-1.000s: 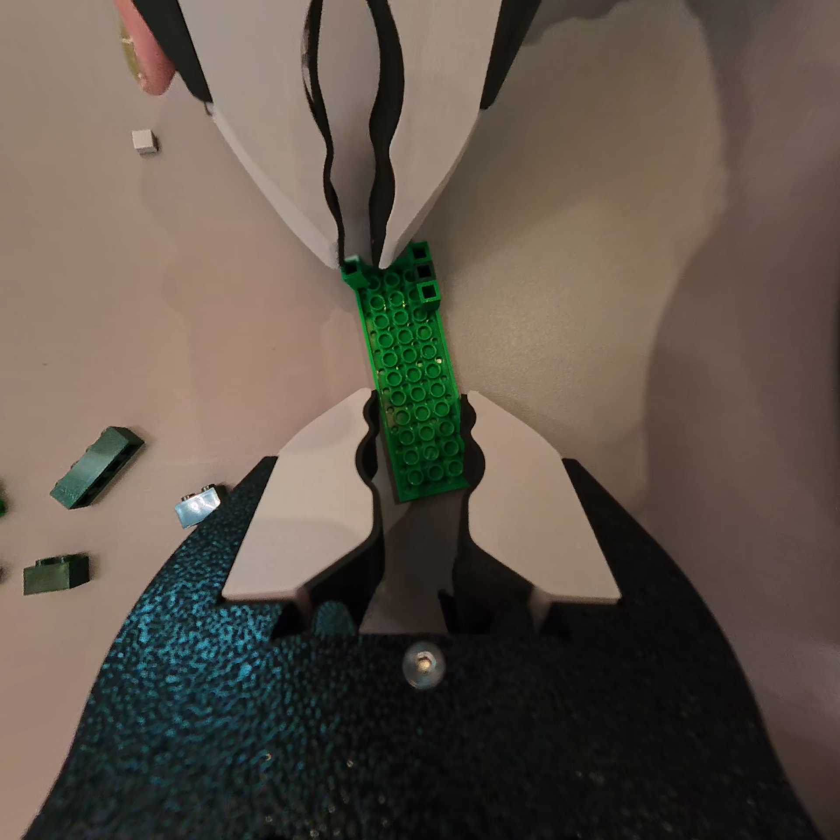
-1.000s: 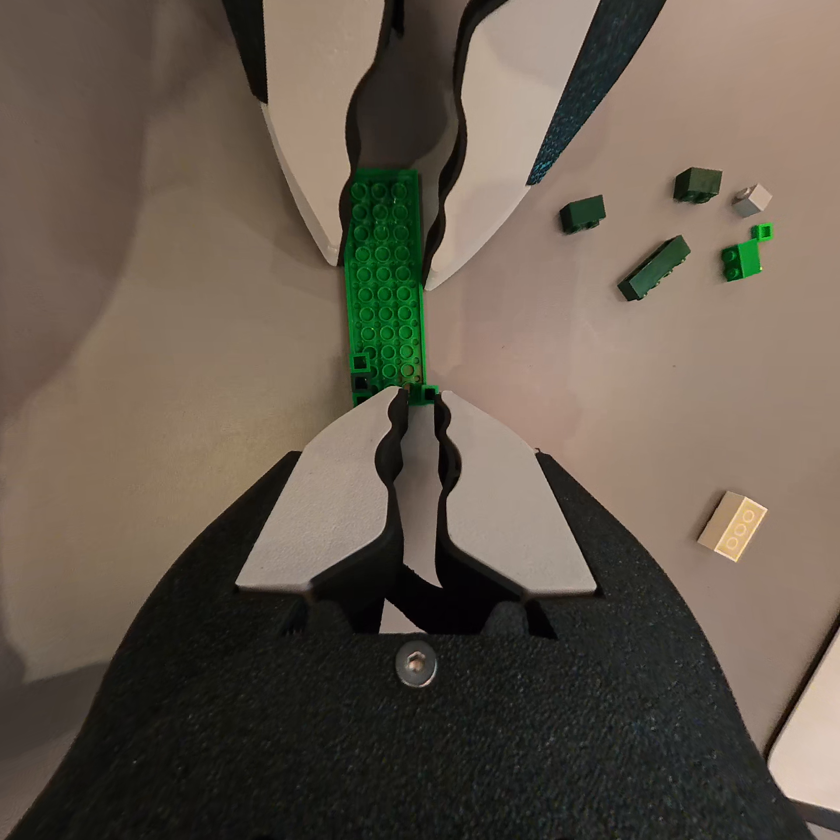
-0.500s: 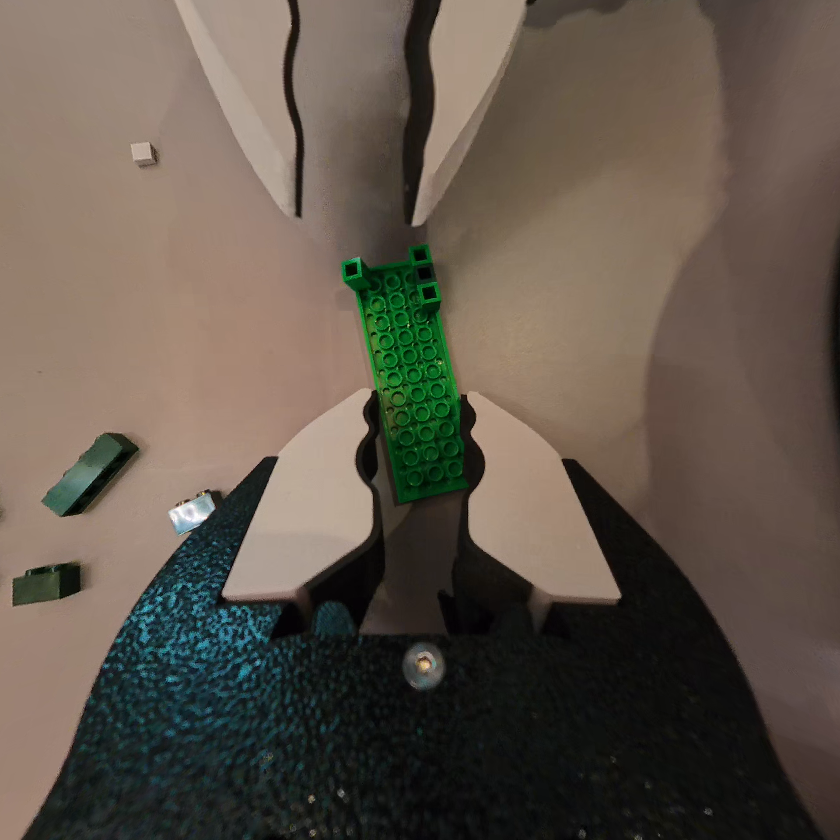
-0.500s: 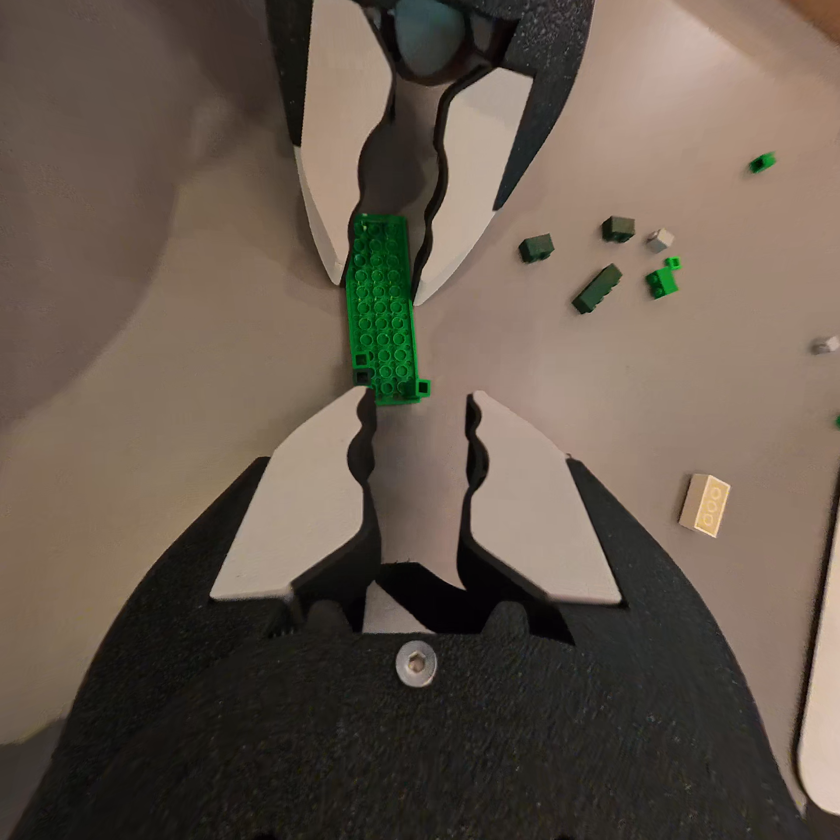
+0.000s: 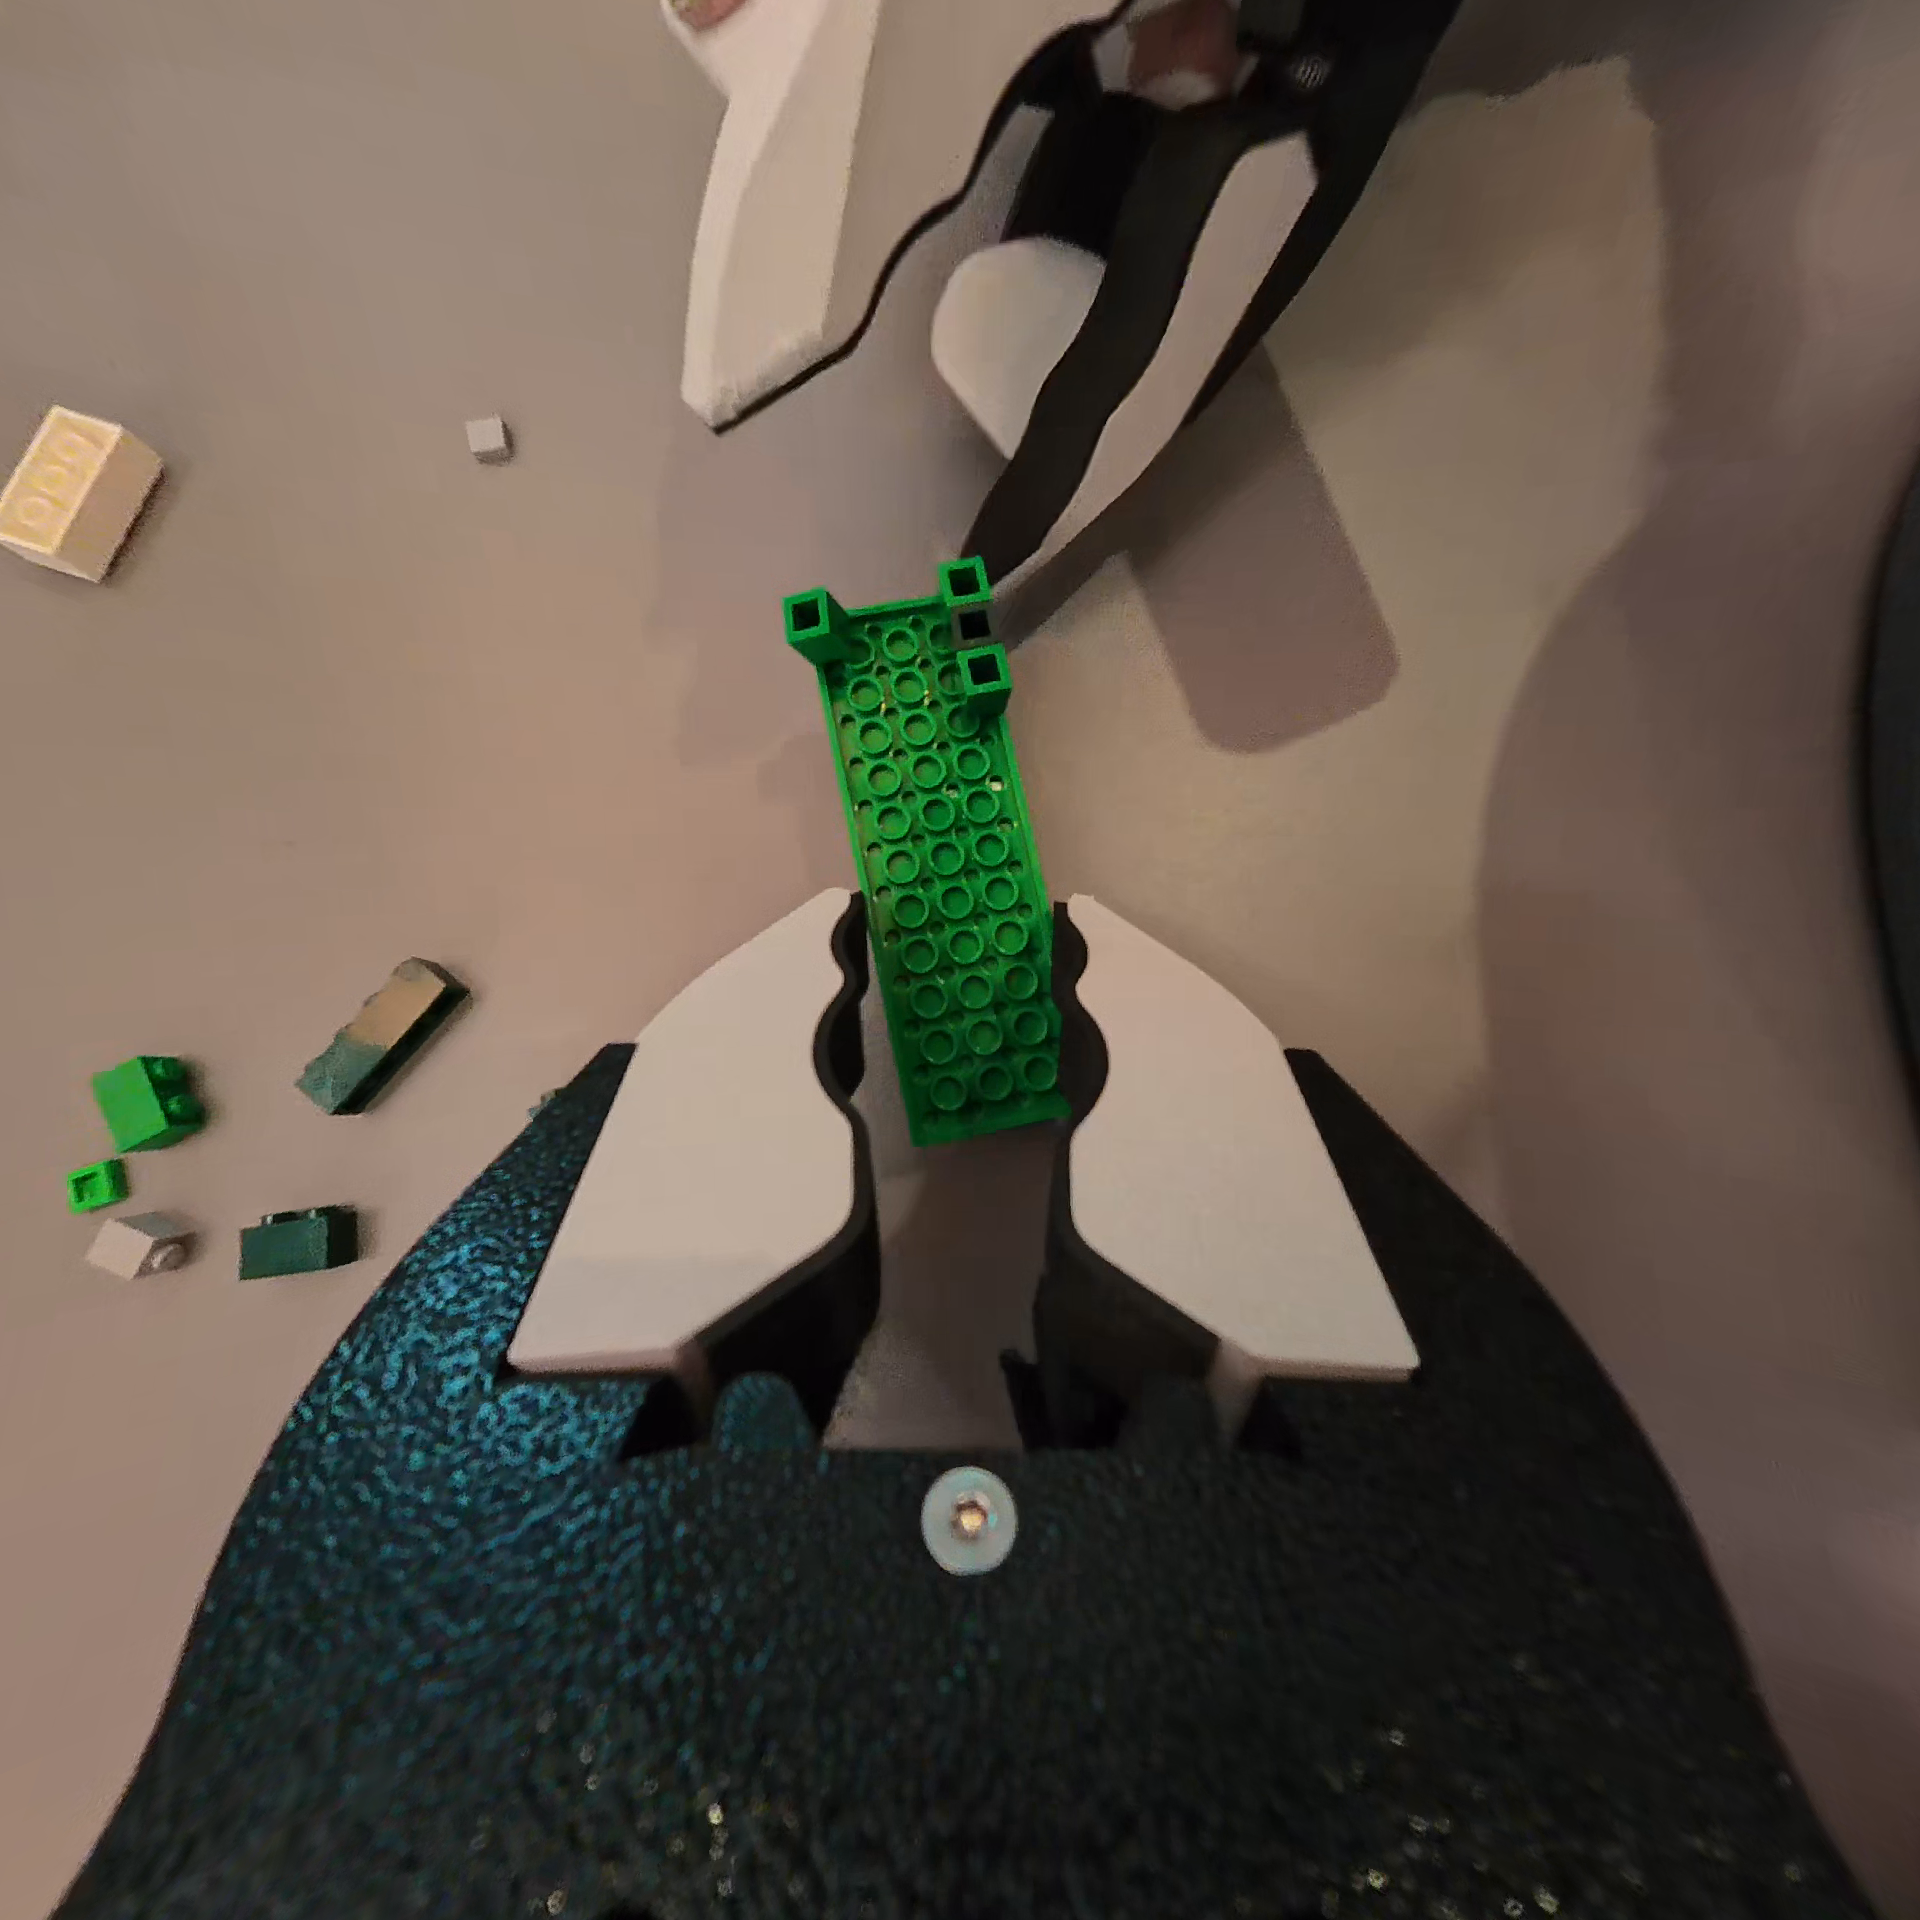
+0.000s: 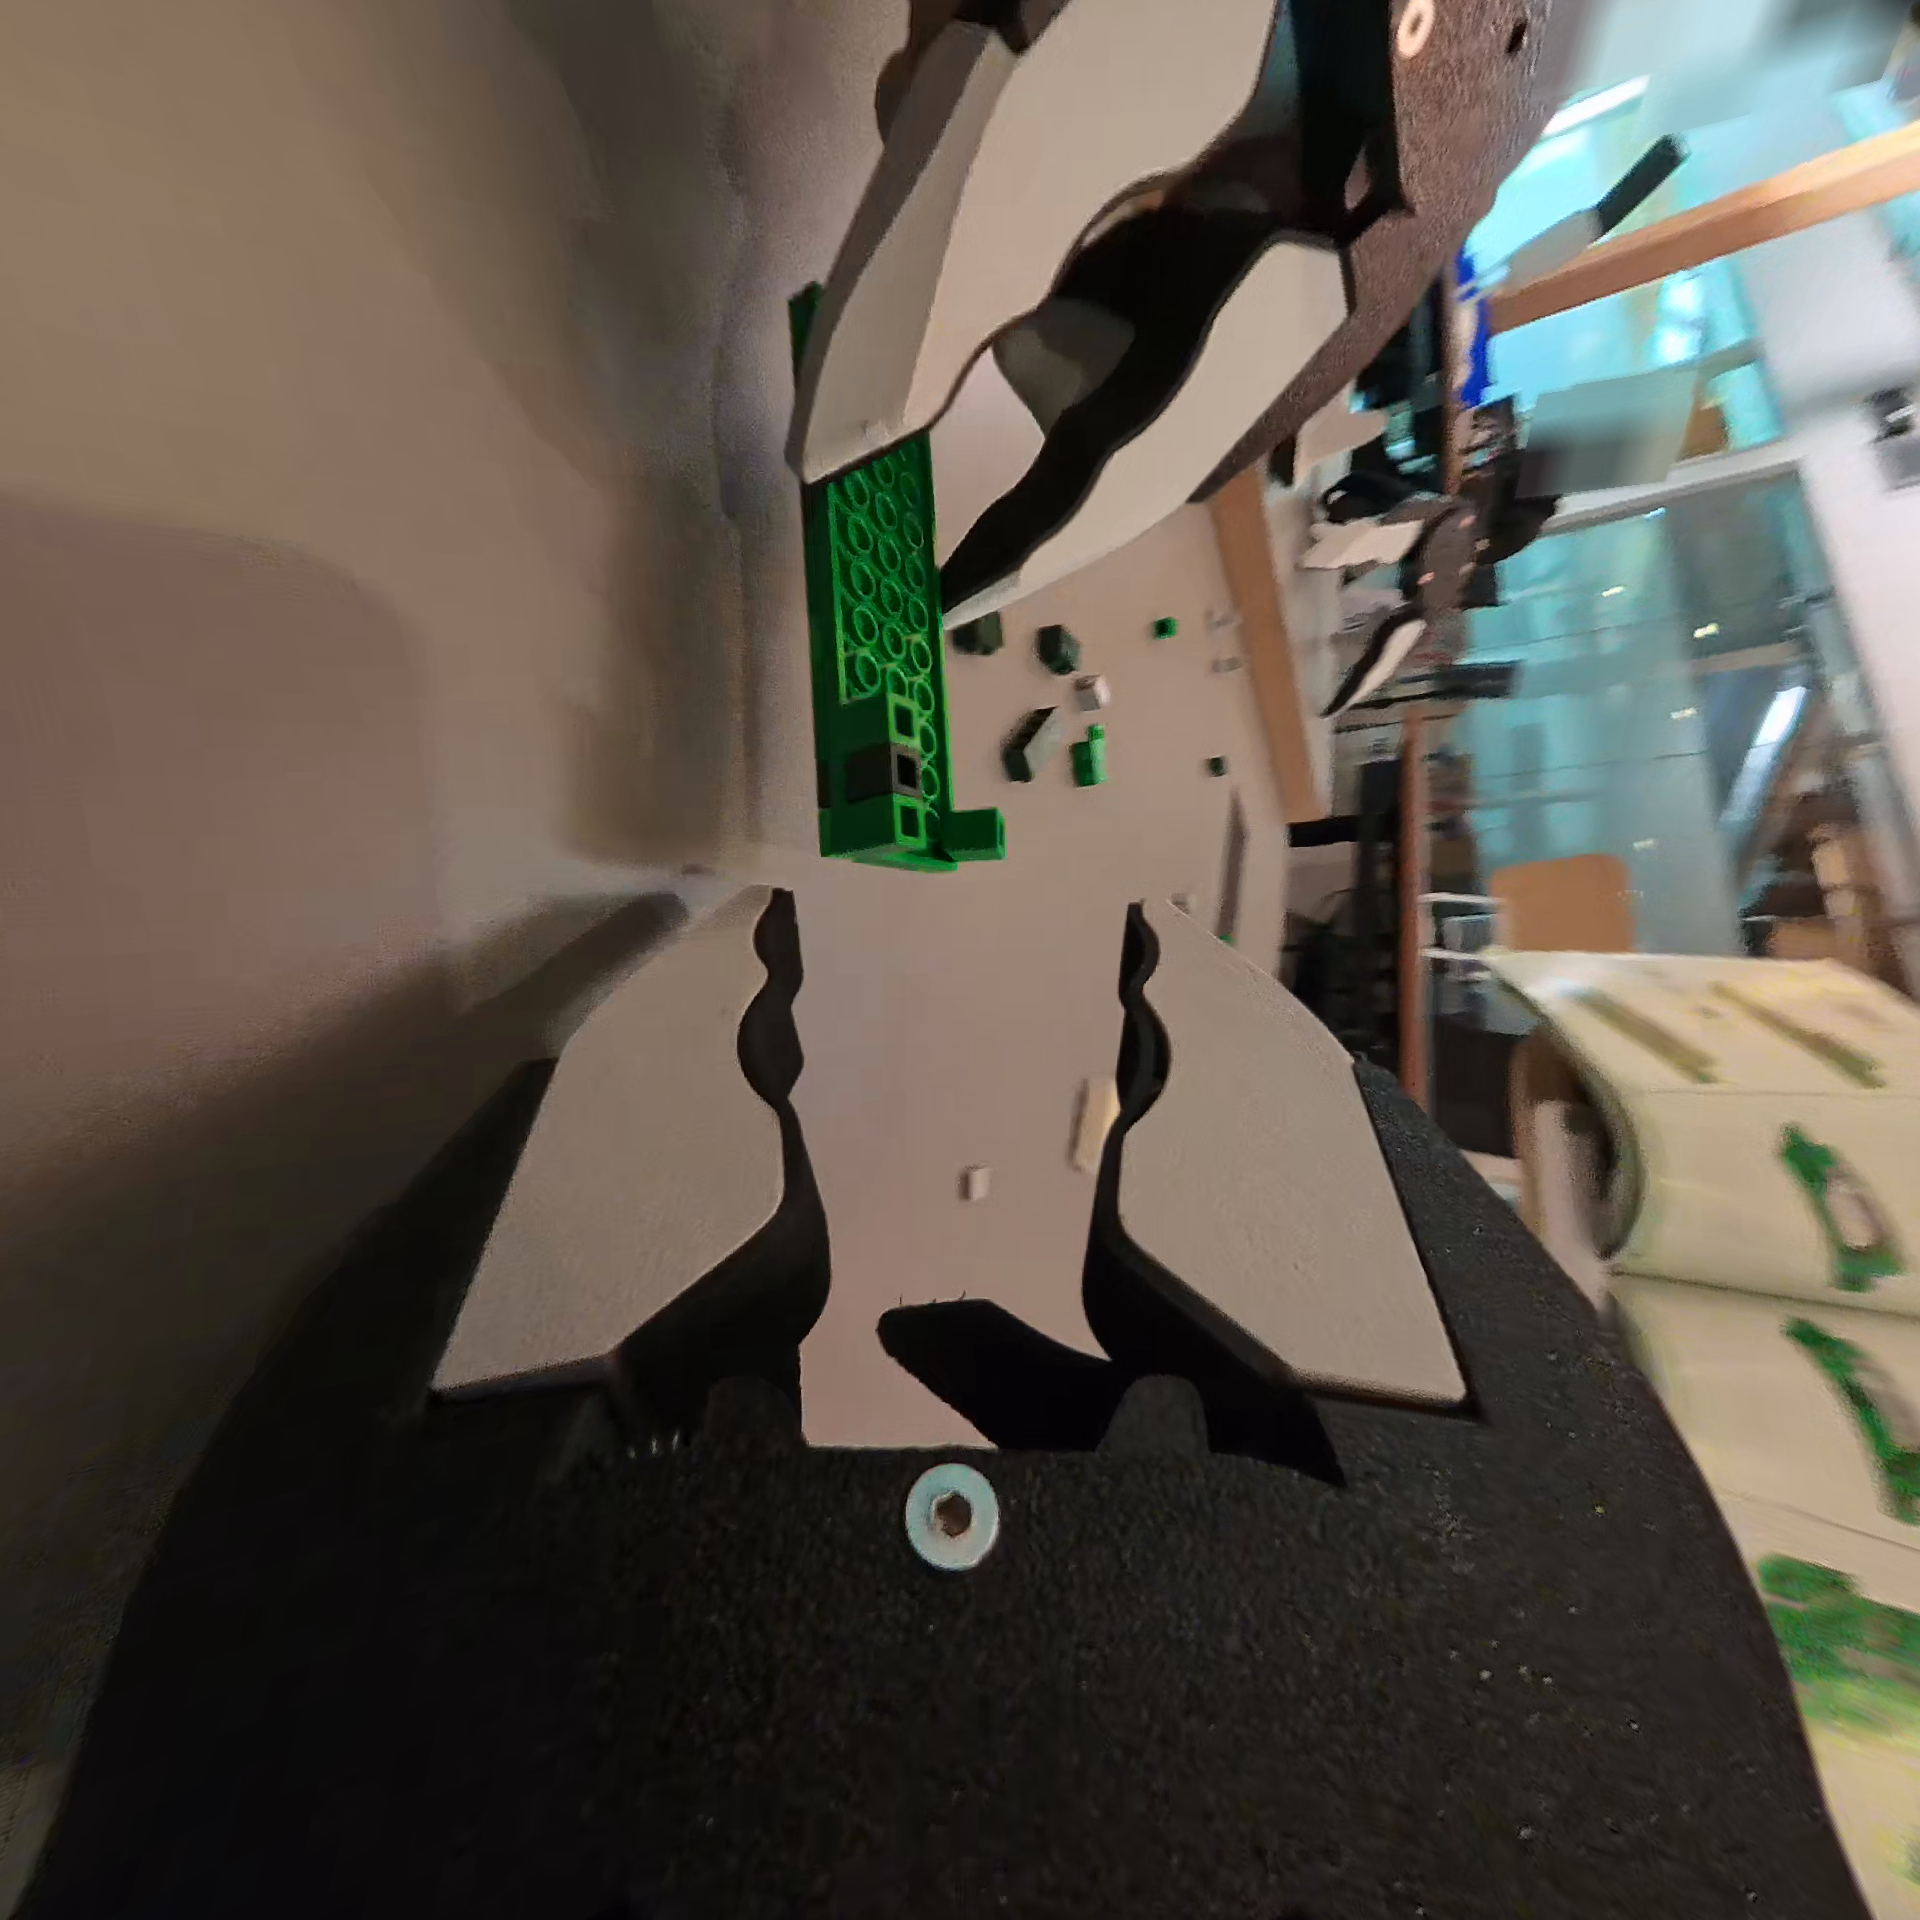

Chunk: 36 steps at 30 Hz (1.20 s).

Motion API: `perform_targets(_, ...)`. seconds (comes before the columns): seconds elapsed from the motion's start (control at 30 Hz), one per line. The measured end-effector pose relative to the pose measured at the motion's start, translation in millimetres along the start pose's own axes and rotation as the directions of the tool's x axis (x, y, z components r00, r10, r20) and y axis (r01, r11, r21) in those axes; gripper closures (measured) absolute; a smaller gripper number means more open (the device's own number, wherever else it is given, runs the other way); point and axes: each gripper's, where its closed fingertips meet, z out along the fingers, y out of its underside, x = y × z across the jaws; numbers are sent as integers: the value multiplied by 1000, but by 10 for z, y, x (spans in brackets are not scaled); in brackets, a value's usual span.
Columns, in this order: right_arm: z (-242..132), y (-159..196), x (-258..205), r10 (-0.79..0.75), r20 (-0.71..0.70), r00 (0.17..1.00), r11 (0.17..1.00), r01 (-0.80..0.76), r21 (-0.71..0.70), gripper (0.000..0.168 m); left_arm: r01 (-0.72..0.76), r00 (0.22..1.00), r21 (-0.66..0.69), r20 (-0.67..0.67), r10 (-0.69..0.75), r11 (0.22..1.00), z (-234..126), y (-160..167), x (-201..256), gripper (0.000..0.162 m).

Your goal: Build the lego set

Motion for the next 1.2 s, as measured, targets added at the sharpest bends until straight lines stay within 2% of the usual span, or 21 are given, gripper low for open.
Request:
perform_targets(0.03, 14, -17, 24, -39, -28, 999, 999, 39, -4, 107, 0, 1000, 4, -2, 0, 1000, -22, -21, 2, 129)
perform_targets(0.13, 64, -59, 88, -129, -106, 986, 992, 128, -18, 102, -2, 1000, 24, -14, 2, 1000, -83, -91, 21, 129)
perform_targets(0.23, 90, -131, 127, -193, -160, 968, 981, 194, -9, 105, 0, 1000, 40, -25, 1, 999, -133, -147, 34, 129)
perform_targets(0.33, 100, -176, 174, -231, -203, 952, 972, 234, -9, 122, -5, 999, 45, -36, 7, 999, -153, -177, 55, 129)
perform_targets(0.4, 88, -196, 209, -272, -235, 933, 961, 277, -13, 144, -9, 999, 50, -43, 11, 999, -159, -197, 74, 129)
perform_targets(0.47, 65, -227, 232, -313, -260, 913, 947, 321, -12, 149, -10, 999, 46, -50, 12, 999, -162, -201, 93, 129)
perform_targets(0.67, 6, -280, 268, -264, -255, 930, 961, 278, 18, 149, 11, 996, 85, -94, -3, 996, -219, -251, 152, 129)
perform_targets(0.77, -3, -268, 256, -137, -192, 972, 988, 149, 50, 148, 48, 992, 114, -119, -34, 992, -247, -295, 175, 128)
perform_targets(0.83, -2, -258, 228, 32, -120, 992, 995, -20, 98, 148, 45, 994, 164, -103, -28, 985, -298, -360, 170, 127)
perform_targets(0.93, -42, -270, 323, 245, -68, 967, 959, -231, 164, 150, -59, 997, 179, 60, 49, 982, -335, -398, 81, 98)
perform_targets(0.97, -58, -269, 378, 272, -78, 959, 951, -256, 171, 150, -114, 988, 155, 118, 96, 981, -326, -388, 63, 95)
perform_targets(1.03, -78, -284, 427, 273, -81, 959, 951, -256, 176, 149, -228, 951, 111, 239, 196, 967, -311, -405, 31, 99)
perform_targets(1.1, -95, -317, 443, 244, -81, 966, 958, -227, 175, 150, -340, 883, 78, 369, 289, 937, -341, -461, -16, 113)
perform_targets(1.2, -105, -318, 447, 162, -90, 983, 980, -150, 133, 150, -431, 824, 106, 450, 343, 896, -405, -619, 42, 120)
